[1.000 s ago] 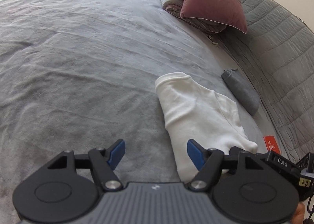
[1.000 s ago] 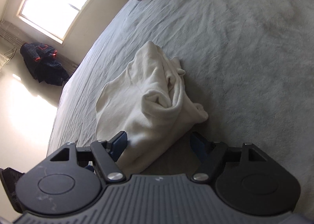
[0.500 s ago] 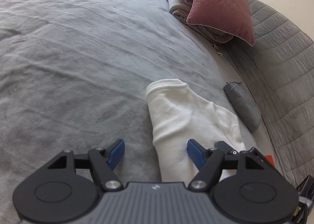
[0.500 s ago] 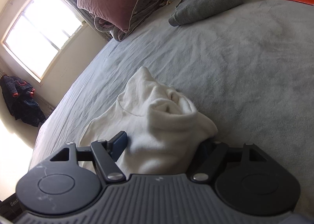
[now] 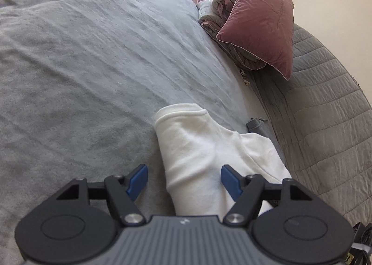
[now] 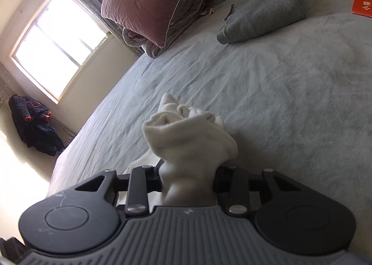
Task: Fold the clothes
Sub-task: 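Carry the folded sweatshirt with both grippers onto the folded grey garment, then open both grippers and press the sweatshirt flat on the grey garment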
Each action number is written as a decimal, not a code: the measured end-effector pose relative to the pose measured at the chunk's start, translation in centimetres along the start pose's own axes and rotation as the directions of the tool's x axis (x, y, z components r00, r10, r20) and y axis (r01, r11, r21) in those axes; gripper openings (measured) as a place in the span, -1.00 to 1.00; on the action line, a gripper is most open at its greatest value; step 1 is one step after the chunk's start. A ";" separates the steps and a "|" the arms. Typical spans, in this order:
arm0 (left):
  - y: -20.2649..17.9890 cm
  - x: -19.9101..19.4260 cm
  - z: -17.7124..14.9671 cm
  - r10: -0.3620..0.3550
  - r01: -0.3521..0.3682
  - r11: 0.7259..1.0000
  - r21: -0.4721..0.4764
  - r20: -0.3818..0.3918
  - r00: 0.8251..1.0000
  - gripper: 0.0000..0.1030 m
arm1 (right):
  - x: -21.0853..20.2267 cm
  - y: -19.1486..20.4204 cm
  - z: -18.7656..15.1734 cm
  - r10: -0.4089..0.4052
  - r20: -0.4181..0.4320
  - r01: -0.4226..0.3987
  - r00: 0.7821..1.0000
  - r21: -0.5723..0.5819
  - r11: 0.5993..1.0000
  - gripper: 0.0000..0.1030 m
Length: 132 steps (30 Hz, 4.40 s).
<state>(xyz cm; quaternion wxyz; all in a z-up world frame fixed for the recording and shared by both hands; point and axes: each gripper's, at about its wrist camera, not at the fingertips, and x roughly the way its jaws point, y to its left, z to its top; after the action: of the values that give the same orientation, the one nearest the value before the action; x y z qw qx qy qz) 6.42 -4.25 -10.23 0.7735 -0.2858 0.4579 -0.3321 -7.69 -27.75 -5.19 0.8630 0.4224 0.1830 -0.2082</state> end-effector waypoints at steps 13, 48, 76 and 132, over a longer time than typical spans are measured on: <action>-1.5 5.1 -0.2 -0.138 0.131 0.985 -0.112 -0.055 0.989 0.25 | 1.9 -2.7 7.2 0.070 -0.169 -0.046 0.983 0.141 0.989 -0.26; -24.5 25.6 2.2 -0.251 0.234 0.955 0.182 0.076 0.965 -0.40 | 6.4 -15.4 30.5 0.210 -0.023 -0.209 0.977 0.032 0.977 -0.25; -28.2 29.2 2.7 -0.247 0.091 0.794 0.601 0.183 0.952 -0.15 | 1.2 -19.6 28.5 0.161 0.404 -0.065 0.900 -0.241 0.968 -0.36; -34.6 20.5 -0.2 0.226 -0.160 0.690 0.706 0.000 0.974 -0.09 | -3.5 -9.1 27.0 -0.076 0.258 0.171 0.963 -0.370 0.913 -0.07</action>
<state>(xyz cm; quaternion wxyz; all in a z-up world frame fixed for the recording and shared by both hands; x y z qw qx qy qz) 4.89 -41.45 4.87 0.8336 0.0939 0.3580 -0.4100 -11.52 -53.87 6.12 0.9302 0.2021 0.1424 -0.2713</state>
